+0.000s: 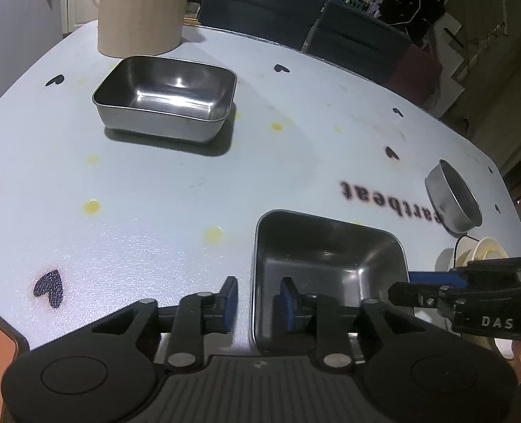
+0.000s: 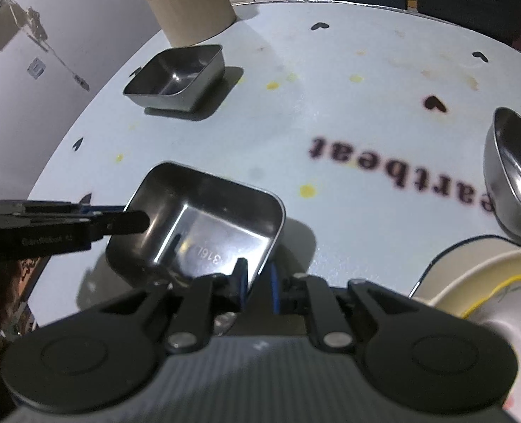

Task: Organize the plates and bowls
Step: 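Lift and carry the square steel tray with both grippers toward the plate stack, then lower the steel tray onto the table and open both grippers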

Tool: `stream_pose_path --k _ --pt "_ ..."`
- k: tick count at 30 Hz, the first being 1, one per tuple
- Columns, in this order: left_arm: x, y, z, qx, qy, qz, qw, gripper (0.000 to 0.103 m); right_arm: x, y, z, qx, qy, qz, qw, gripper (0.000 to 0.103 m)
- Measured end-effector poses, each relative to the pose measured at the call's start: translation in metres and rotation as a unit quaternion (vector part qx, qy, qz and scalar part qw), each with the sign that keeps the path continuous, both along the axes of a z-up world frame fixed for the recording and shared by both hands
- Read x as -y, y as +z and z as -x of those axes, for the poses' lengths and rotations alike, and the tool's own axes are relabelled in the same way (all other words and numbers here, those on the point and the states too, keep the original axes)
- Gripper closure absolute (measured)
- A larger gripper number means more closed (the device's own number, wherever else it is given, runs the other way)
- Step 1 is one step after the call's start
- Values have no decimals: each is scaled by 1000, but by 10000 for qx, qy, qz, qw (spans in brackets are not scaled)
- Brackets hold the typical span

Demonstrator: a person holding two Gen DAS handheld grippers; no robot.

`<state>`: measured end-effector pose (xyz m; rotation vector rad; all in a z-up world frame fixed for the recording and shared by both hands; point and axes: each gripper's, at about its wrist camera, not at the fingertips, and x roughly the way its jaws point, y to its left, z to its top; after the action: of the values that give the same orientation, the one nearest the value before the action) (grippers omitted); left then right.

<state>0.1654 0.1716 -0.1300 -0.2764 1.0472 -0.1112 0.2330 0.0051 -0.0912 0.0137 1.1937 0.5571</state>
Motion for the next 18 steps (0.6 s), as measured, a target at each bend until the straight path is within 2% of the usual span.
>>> stream_pose_path --k 2,3,4,6,9,11,14,18 --pt "0 1 0 9 -21 9 10000 64 1 3 0 28 -7 -27 10000 68" --pt "0 2 1 18 -25 14 10000 62 1 5 0 41 -12 -29 10000 55" --pt "0 3 0 31 -25 19 10000 59 1 6 0 41 -21 -11 10000 47" --pt "-1 6 0 82 -9 33 10000 55 2 7 0 10 -37 -11 10000 45" --pt "-5 12 -1 175 22 50 9998 42 2 8 -2 -28 -54 -24 10000 40" --pt "-7 17 -1 264 48 63 9996 28 4 12 -1 9 -67 -46 10000 35" --pt "-11 27 -1 450 97 64 9989 15 6 19 -1 132 -79 -104 9998 24" --pt "-17 38 -2 683 165 -26 9975 6 10 31 -1 400 -178 -215 9988 9"
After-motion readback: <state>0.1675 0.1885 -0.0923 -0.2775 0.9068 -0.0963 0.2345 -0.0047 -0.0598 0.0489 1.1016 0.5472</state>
